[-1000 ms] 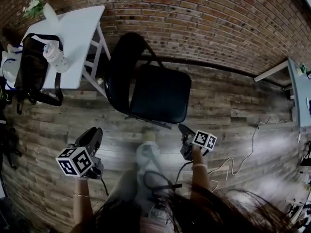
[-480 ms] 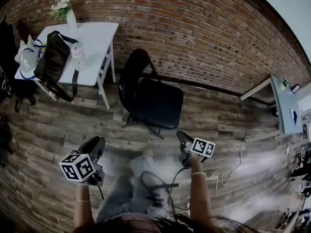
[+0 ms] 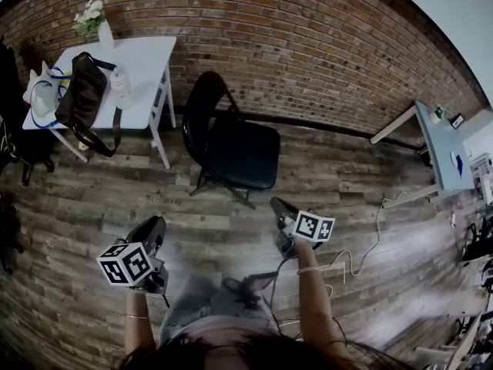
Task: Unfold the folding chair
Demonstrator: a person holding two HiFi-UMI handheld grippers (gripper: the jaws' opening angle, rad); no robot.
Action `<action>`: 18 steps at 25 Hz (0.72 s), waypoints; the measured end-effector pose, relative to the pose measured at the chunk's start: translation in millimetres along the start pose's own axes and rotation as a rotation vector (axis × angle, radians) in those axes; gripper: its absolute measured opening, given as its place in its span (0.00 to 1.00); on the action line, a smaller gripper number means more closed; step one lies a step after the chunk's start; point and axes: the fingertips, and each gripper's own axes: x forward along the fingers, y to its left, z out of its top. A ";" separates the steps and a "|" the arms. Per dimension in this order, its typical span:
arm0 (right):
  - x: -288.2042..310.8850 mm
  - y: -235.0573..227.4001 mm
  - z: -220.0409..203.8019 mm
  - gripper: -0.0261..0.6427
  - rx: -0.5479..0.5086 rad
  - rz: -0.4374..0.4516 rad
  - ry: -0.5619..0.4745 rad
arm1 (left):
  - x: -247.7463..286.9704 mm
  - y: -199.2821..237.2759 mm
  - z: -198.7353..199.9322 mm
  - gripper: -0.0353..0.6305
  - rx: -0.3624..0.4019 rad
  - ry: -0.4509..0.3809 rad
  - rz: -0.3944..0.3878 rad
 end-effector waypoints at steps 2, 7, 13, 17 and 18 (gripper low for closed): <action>-11.0 2.1 -3.4 0.05 -0.016 -0.003 -0.001 | -4.2 -8.4 -6.5 0.12 0.003 0.011 -0.007; -45.5 0.8 -10.2 0.05 -0.063 -0.034 -0.004 | -12.0 -35.6 -24.2 0.12 0.015 0.026 -0.023; -94.2 11.2 -18.4 0.05 -0.107 -0.057 -0.009 | -22.3 -78.9 -47.1 0.11 0.022 0.027 -0.052; -119.2 15.7 -33.4 0.04 -0.109 -0.063 0.012 | -35.2 -100.7 -63.3 0.10 0.018 0.025 -0.084; -124.1 17.9 -35.8 0.04 -0.116 -0.062 0.017 | -37.9 -105.7 -66.6 0.09 0.014 0.024 -0.094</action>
